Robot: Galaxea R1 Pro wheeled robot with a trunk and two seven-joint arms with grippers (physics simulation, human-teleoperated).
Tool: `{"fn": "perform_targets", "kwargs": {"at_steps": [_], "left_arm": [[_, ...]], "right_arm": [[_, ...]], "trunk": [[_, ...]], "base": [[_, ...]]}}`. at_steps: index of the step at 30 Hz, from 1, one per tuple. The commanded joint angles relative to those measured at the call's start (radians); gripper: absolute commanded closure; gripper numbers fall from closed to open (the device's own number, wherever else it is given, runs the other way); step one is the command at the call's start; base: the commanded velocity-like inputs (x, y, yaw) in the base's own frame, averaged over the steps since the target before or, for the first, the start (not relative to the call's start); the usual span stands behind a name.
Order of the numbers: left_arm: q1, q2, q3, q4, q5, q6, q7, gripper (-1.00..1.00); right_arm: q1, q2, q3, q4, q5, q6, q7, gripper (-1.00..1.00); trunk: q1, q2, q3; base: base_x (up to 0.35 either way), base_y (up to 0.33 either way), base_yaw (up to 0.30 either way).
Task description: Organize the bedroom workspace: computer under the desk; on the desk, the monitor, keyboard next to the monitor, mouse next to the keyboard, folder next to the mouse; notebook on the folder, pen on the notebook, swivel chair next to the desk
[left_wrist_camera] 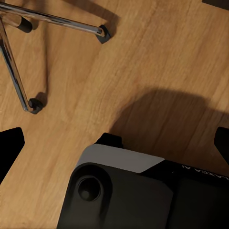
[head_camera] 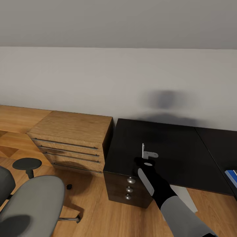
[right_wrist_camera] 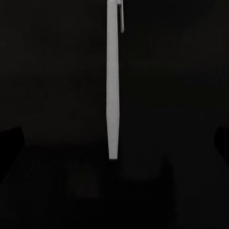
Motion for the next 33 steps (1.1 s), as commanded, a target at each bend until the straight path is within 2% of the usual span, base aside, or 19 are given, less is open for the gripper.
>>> {"fn": "perform_targets", "kwargs": {"at_steps": [1, 33], "left_arm": [[-0.001, 0.001, -0.005, 0.0, 0.01, -0.009, 0.005, -1.0], [-0.001, 0.001, -0.005, 0.0, 0.011, -0.009, 0.004, -1.0]], "right_arm": [[-0.001, -0.001, 0.003, -0.001, -0.006, 0.004, -0.008, -1.0], [0.0, -0.001, 0.002, -0.029, -0.007, 0.004, -0.01, -1.0]], "trunk": [[0.0, -0.001, -0.001], [0.0, -0.001, -0.001]], "base": [[0.0, 0.0, 0.0], [0.0, 0.0, 0.0]]}}
